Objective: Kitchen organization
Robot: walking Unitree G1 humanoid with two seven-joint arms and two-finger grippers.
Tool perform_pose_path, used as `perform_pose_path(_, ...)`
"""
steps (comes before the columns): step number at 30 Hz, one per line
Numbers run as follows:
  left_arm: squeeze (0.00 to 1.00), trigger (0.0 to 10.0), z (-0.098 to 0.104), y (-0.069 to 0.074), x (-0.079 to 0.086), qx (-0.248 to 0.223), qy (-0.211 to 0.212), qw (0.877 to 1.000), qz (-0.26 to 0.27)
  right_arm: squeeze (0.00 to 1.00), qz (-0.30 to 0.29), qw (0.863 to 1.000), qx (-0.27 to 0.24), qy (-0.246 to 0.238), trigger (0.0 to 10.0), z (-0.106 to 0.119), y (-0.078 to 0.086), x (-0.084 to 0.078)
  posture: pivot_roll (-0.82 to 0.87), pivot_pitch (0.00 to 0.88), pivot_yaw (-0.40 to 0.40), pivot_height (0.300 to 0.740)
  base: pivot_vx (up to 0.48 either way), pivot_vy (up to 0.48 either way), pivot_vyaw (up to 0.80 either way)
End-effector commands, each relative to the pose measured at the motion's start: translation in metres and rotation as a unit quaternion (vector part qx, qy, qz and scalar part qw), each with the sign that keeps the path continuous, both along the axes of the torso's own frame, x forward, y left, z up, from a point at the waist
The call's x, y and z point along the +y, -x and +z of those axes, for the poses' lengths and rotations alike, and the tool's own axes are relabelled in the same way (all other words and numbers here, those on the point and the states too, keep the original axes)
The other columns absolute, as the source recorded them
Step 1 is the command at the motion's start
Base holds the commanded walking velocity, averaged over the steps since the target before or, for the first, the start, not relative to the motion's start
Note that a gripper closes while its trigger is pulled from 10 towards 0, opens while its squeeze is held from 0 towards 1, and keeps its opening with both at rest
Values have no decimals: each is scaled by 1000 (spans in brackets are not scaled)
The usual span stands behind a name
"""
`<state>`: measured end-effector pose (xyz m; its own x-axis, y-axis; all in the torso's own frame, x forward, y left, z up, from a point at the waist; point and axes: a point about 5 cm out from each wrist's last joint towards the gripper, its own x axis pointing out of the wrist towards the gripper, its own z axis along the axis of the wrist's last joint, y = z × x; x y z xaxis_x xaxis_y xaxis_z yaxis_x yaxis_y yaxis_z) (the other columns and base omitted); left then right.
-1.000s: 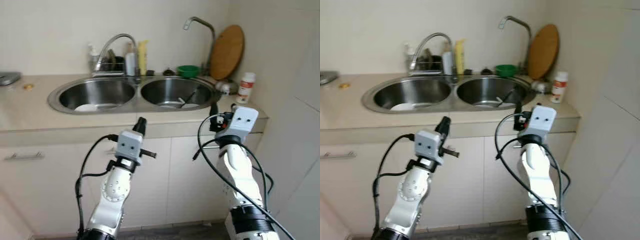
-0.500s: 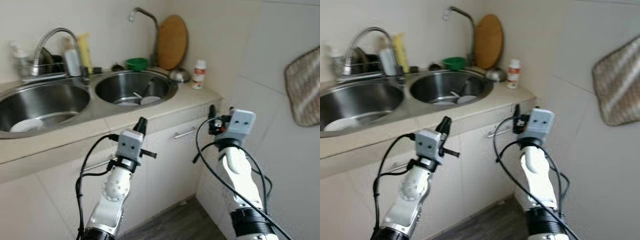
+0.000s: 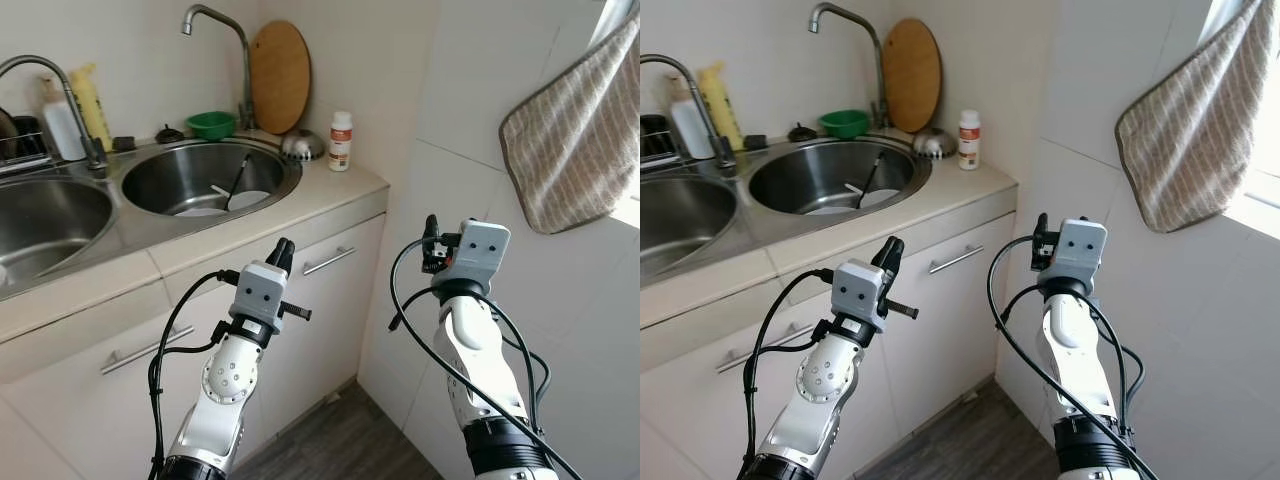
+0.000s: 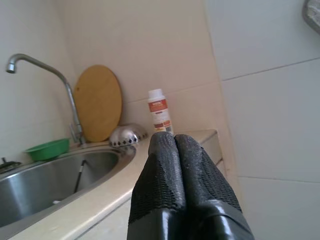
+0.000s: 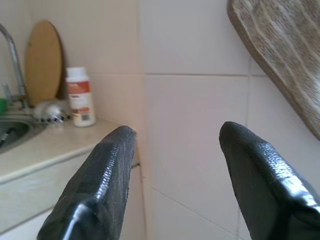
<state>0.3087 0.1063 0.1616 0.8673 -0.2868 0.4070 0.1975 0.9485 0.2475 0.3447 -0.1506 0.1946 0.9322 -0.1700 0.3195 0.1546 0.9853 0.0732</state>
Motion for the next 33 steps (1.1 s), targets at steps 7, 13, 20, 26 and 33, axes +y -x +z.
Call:
perform_pose_path(7,0,10000,-1,-1,-3,4,0,1000,-5,0,-22,999,34,21,10000,-12,0,-4,50,0,-16,740,0,-309,-800)
perform_pose_path(13,0,10000,-2,0,-3,7,0,1000,-5,0,-27,998,44,26,10000,-15,0,-5,48,0,-16,740,0,0,-800)
perform_pose_path(20,0,10000,-4,-1,-2,12,-2,1000,-2,0,-49,995,65,51,10000,-21,-1,-8,50,0,-19,740,0,0,-800)
perform_pose_path(26,0,10000,-5,0,-2,15,-5,1000,-1,0,-76,991,90,67,10000,-28,-2,-15,51,0,-19,740,0,0,-800)
perform_pose_path(33,0,10000,-7,-1,-3,21,-12,1000,-1,0,-106,982,115,106,10000,-34,-1,-21,49,0,-15,740,0,0,-800)
